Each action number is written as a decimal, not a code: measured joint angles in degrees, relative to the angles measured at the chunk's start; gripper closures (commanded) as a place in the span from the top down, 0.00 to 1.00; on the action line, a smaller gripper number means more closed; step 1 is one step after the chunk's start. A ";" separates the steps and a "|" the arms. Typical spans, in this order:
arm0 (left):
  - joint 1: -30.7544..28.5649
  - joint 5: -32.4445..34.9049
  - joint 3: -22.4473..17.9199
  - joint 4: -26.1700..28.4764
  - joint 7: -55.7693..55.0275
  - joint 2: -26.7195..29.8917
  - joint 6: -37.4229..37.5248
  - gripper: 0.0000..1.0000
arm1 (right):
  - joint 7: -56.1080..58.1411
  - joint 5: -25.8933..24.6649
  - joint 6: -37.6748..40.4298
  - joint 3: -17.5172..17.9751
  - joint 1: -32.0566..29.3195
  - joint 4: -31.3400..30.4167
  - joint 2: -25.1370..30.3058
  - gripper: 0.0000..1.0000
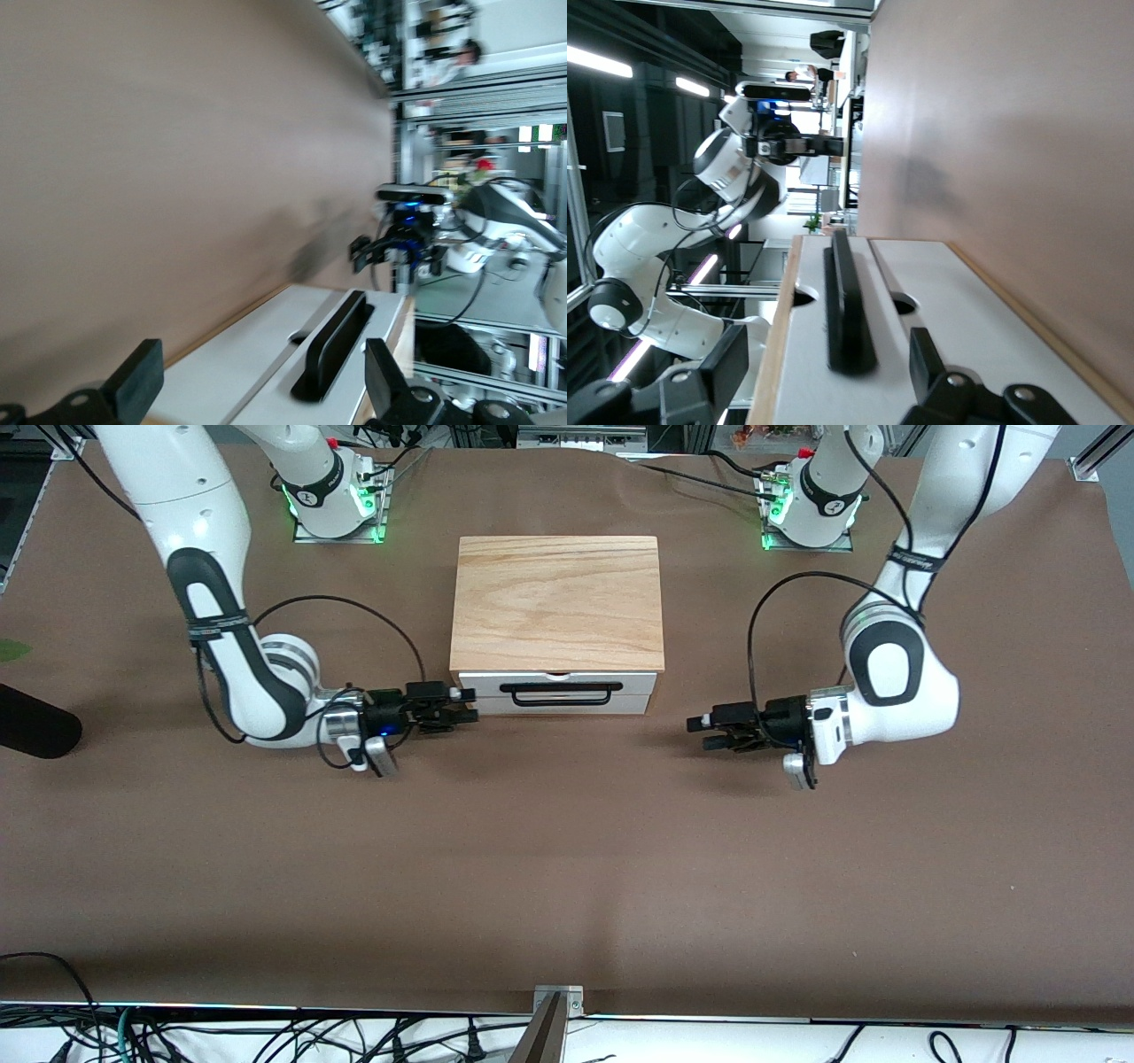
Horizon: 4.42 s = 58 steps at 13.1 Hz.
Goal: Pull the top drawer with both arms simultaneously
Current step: 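Move both grippers toward the black drawer handle from either end, then close the left gripper and the right gripper on the handle ends, then pull the handle outward with both grippers, sliding the drawer open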
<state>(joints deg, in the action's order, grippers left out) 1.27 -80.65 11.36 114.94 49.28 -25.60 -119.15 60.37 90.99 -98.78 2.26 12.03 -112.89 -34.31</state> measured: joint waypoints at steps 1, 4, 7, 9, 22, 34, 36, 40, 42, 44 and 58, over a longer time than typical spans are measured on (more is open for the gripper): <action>1.29 -4.53 -0.01 0.10 4.78 -1.96 0.42 1.00 | 0.00 1.33 -0.25 0.01 1.49 0.04 -0.03 0.64; 5.03 -15.74 -0.04 0.04 15.01 -8.11 2.68 1.00 | -0.02 2.33 -0.38 0.00 3.41 0.04 -1.17 0.59; 7.08 -21.61 0.12 -0.40 19.65 -10.86 7.24 1.00 | -0.01 5.16 -0.37 0.00 4.24 0.12 -2.83 0.38; 7.30 -21.85 0.31 -0.88 21.24 -10.84 9.55 1.00 | -0.01 5.51 -0.37 0.00 4.60 0.19 -3.06 0.18; 10.10 -21.86 0.87 -0.67 26.11 -13.03 11.06 0.34 | 0.22 5.63 0.10 -0.10 4.63 0.54 -3.68 0.00; 9.83 -23.06 1.70 0.37 25.03 -12.28 11.94 0.00 | 0.89 5.47 0.42 -0.09 4.66 0.69 -3.75 0.00; 9.81 -23.10 1.71 0.39 25.01 -12.28 11.96 0.00 | 0.89 5.40 0.41 -0.09 4.66 0.77 -3.77 0.00; 9.84 -23.13 1.58 0.34 25.01 -12.28 11.99 0.00 | 0.79 4.48 0.46 -0.15 4.68 1.70 -4.06 0.00; 10.06 -23.13 1.20 0.05 25.06 -12.31 12.02 0.00 | 0.61 3.97 0.89 -0.28 4.67 2.80 -4.69 0.00; 10.27 -23.13 0.71 -0.99 24.88 -12.66 11.90 0.00 | -0.17 3.55 1.30 -0.44 4.59 4.84 -5.80 0.00; 12.61 -22.26 -4.13 -12.14 19.64 -17.73 12.11 0.00 | -7.58 1.95 0.18 -0.90 3.99 18.99 -12.71 0.00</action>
<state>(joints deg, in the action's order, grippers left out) 13.88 -102.92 7.24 102.79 68.92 -43.33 -107.04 52.80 92.94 -98.60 1.36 16.01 -93.90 -47.02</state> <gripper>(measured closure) 0.828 0.828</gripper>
